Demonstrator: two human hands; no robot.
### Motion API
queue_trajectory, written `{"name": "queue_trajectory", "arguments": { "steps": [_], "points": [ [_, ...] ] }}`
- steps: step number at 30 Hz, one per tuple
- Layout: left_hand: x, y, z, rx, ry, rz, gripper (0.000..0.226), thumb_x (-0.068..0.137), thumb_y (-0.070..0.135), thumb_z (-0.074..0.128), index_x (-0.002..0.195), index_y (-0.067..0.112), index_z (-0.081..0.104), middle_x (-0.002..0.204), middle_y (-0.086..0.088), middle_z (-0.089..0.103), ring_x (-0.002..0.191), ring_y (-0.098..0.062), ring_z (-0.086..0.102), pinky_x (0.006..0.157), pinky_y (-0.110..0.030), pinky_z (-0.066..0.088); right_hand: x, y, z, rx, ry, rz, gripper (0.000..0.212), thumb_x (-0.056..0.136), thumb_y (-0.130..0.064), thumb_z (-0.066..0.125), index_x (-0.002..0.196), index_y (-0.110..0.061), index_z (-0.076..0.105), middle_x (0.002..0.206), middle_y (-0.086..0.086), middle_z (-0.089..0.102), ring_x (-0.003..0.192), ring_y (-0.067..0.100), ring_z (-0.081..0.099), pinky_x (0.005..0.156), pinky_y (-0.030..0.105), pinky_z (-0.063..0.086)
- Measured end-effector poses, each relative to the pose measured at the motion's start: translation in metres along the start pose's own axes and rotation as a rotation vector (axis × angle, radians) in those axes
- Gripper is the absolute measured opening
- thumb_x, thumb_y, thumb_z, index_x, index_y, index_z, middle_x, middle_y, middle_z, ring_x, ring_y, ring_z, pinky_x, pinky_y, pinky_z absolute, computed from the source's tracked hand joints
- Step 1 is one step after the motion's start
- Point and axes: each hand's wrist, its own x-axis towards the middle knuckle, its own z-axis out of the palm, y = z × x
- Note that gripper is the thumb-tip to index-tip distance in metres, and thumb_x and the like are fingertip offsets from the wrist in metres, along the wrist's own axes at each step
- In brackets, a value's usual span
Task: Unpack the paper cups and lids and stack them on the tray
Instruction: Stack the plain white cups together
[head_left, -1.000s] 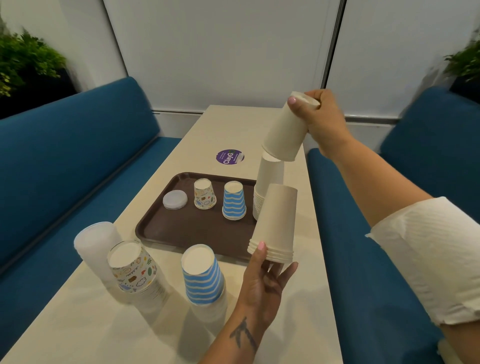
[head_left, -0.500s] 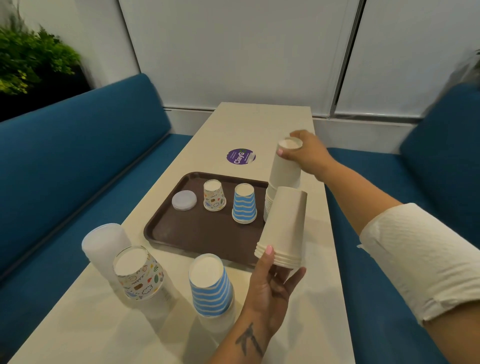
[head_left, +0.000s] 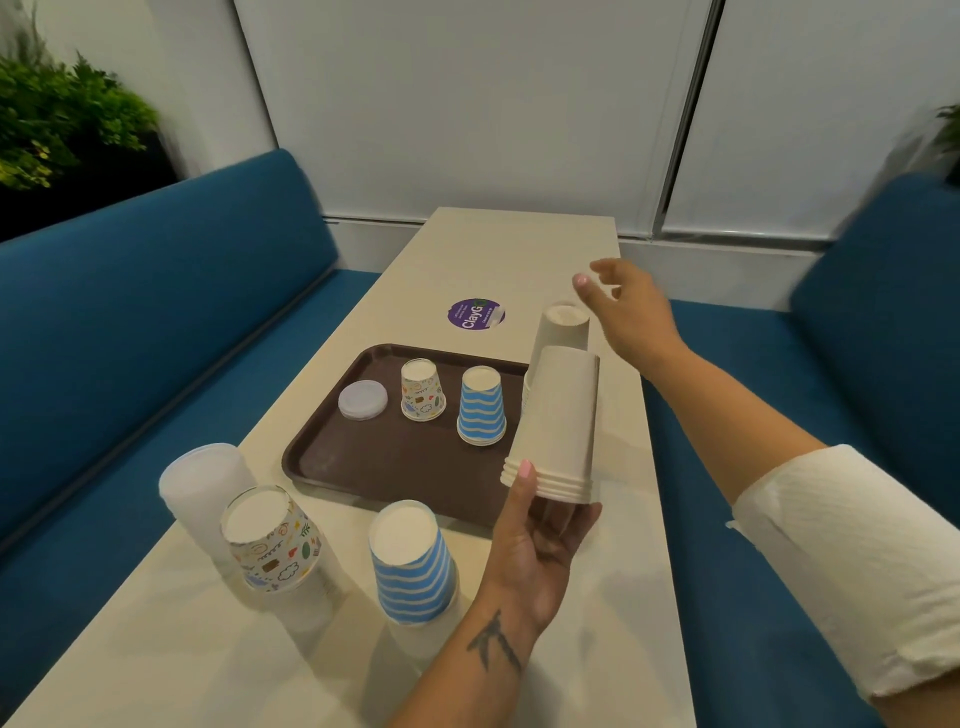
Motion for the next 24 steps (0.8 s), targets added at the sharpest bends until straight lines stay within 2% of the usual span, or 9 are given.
{"name": "queue_trajectory", "arguments": {
  "steps": [2, 3, 5, 6, 9, 11, 19, 21, 24],
  "points": [
    [0.0, 0.001, 0.005, 0.016, 0.016, 0.003, 0.087, 0.028, 0.048, 0.096, 0.105, 0.014, 0.075, 0.117, -0.015, 0.066, 0.085, -0.024, 0.068, 0.087, -0.044, 0.055, -0.012, -0.007, -0.01, 0.094, 0.033, -0.023, 0.042, 0.095, -0.048, 0.049, 0.122, -0.017, 0.057, 0.12, -0.001, 0.059, 0.108, 0.015, 0.054, 0.09, 0.031, 0.045],
    [-0.001, 0.002, 0.008, 0.022, 0.023, 0.007, 0.095, 0.028, 0.049, 0.096, 0.112, 0.013, 0.071, 0.117, -0.015, 0.066, 0.085, -0.023, 0.068, 0.088, -0.044, 0.055, -0.019, -0.009, -0.014, 0.136, 0.024, -0.023, 0.039, 0.094, -0.05, 0.049, 0.116, -0.019, 0.059, 0.114, -0.002, 0.061, 0.104, 0.015, 0.056, 0.09, 0.036, 0.049],
    [-0.004, 0.002, 0.013, 0.027, 0.027, 0.016, 0.108, 0.028, 0.052, 0.095, 0.123, 0.011, 0.063, 0.116, -0.014, 0.066, 0.085, -0.022, 0.068, 0.086, -0.042, 0.056, -0.031, -0.011, -0.019, 0.155, -0.04, -0.018, 0.037, 0.091, -0.055, 0.05, 0.107, -0.024, 0.06, 0.108, -0.003, 0.063, 0.1, 0.017, 0.059, 0.091, 0.044, 0.051],
    [-0.005, 0.002, 0.016, 0.026, 0.021, 0.02, 0.11, 0.029, 0.053, 0.095, 0.125, 0.012, 0.061, 0.115, -0.014, 0.067, 0.086, -0.022, 0.068, 0.085, -0.041, 0.057, -0.038, -0.012, -0.021, 0.143, -0.1, -0.01, 0.038, 0.089, -0.058, 0.051, 0.105, -0.025, 0.06, 0.108, -0.003, 0.063, 0.101, 0.018, 0.059, 0.09, 0.044, 0.052],
    [-0.01, 0.001, 0.02, 0.022, -0.005, 0.028, 0.105, 0.03, 0.053, 0.094, 0.122, 0.013, 0.062, 0.11, -0.012, 0.07, 0.087, -0.023, 0.069, 0.083, -0.04, 0.058, -0.053, -0.015, -0.021, 0.089, -0.292, 0.033, 0.038, 0.086, -0.057, 0.055, 0.11, -0.027, 0.055, 0.114, -0.003, 0.057, 0.102, 0.019, 0.057, 0.079, 0.031, 0.052],
    [-0.014, -0.001, 0.021, 0.01, -0.017, 0.032, 0.101, 0.029, 0.053, 0.094, 0.117, 0.014, 0.064, 0.106, -0.012, 0.071, 0.086, -0.023, 0.069, 0.082, -0.04, 0.058, -0.059, -0.017, -0.021, 0.075, -0.342, 0.058, 0.04, 0.085, -0.052, 0.06, 0.114, -0.025, 0.054, 0.116, -0.002, 0.055, 0.1, 0.02, 0.058, 0.074, 0.026, 0.051],
    [-0.025, -0.008, 0.018, -0.006, -0.027, 0.028, 0.093, 0.031, 0.052, 0.094, 0.112, 0.015, 0.069, 0.108, -0.013, 0.07, 0.088, -0.023, 0.07, 0.079, -0.041, 0.059, -0.06, -0.022, -0.025, 0.083, -0.319, 0.089, 0.048, 0.078, -0.052, 0.069, 0.113, -0.024, 0.052, 0.116, 0.001, 0.056, 0.096, 0.018, 0.06, 0.065, 0.023, 0.052],
    [-0.027, -0.008, 0.015, -0.021, -0.033, 0.017, 0.089, 0.031, 0.051, 0.094, 0.11, 0.015, 0.072, 0.11, -0.014, 0.069, 0.087, -0.023, 0.069, 0.08, -0.041, 0.059, -0.056, -0.023, -0.031, 0.114, -0.277, 0.088, 0.049, 0.078, -0.051, 0.07, 0.114, -0.021, 0.053, 0.115, 0.002, 0.057, 0.094, 0.016, 0.06, 0.067, 0.027, 0.056],
    [-0.032, -0.007, 0.011, -0.027, -0.018, 0.0, 0.1, 0.031, 0.051, 0.095, 0.119, 0.013, 0.065, 0.112, -0.014, 0.067, 0.09, -0.024, 0.067, 0.077, -0.041, 0.059, -0.045, -0.022, -0.039, 0.118, -0.249, 0.086, 0.054, 0.078, -0.053, 0.069, 0.116, -0.019, 0.053, 0.113, 0.004, 0.059, 0.094, 0.018, 0.063, 0.074, 0.034, 0.058]
  ]
}}
